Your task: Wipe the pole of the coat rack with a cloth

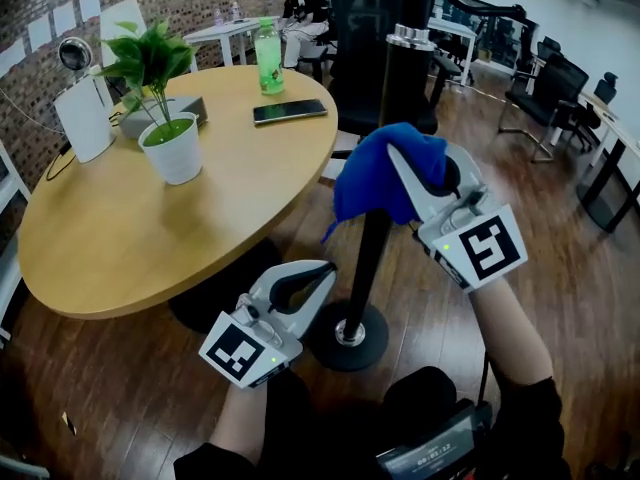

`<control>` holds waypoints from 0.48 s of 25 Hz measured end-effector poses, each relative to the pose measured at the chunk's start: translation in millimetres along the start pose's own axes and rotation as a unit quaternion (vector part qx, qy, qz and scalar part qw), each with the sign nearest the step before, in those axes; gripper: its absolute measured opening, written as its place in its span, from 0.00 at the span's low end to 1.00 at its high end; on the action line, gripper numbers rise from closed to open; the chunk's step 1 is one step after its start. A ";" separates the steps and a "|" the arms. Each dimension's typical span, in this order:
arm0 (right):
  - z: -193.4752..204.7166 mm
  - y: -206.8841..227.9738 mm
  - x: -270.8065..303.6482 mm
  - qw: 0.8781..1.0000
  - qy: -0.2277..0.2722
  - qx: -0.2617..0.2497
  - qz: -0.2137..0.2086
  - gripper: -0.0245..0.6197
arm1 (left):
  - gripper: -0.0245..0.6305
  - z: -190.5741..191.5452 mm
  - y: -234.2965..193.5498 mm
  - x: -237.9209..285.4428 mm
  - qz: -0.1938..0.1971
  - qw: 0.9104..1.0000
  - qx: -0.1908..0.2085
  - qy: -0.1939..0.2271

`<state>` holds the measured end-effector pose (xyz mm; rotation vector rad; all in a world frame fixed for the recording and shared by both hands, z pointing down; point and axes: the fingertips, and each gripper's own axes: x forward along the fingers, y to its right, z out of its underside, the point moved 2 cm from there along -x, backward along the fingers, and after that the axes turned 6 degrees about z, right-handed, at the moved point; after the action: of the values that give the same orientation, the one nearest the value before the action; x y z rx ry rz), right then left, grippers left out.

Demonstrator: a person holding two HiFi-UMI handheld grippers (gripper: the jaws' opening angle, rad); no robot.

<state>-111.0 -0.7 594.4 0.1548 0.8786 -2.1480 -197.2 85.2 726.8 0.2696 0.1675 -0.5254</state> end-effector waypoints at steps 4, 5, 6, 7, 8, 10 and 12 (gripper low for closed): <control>-45.3 35.2 17.7 0.999 0.024 -0.027 0.033 0.07 | 0.03 -9.3 -0.5 -1.4 -0.002 1.000 0.006 0.008; -54.8 45.2 19.6 0.998 0.031 -0.027 0.046 0.07 | 0.03 -11.0 -0.8 -1.1 -0.003 1.000 0.007 0.010; -62.2 54.3 20.7 0.997 0.037 -0.024 0.059 0.07 | 0.03 -12.3 -1.0 -0.5 -0.003 1.000 0.008 0.012; -66.8 61.0 21.2 0.997 0.042 -0.019 0.068 0.07 | 0.03 -13.2 -0.8 0.1 -0.003 1.000 0.009 0.013; -68.4 64.5 20.8 0.996 0.044 -0.017 0.072 0.07 | 0.03 -13.8 -0.1 1.0 -0.002 1.000 0.010 0.014; -62.4 61.5 16.5 0.996 0.044 -0.016 0.071 0.07 | 0.03 -13.8 2.3 2.8 0.000 1.000 0.010 0.015; -45.1 48.1 8.5 0.998 0.037 -0.005 0.058 0.07 | 0.03 -12.2 2.9 3.9 0.000 1.000 0.008 0.011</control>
<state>-90.1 1.2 531.3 0.2753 0.9016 -2.0410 -193.4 89.3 715.0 0.2916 0.1854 -0.5244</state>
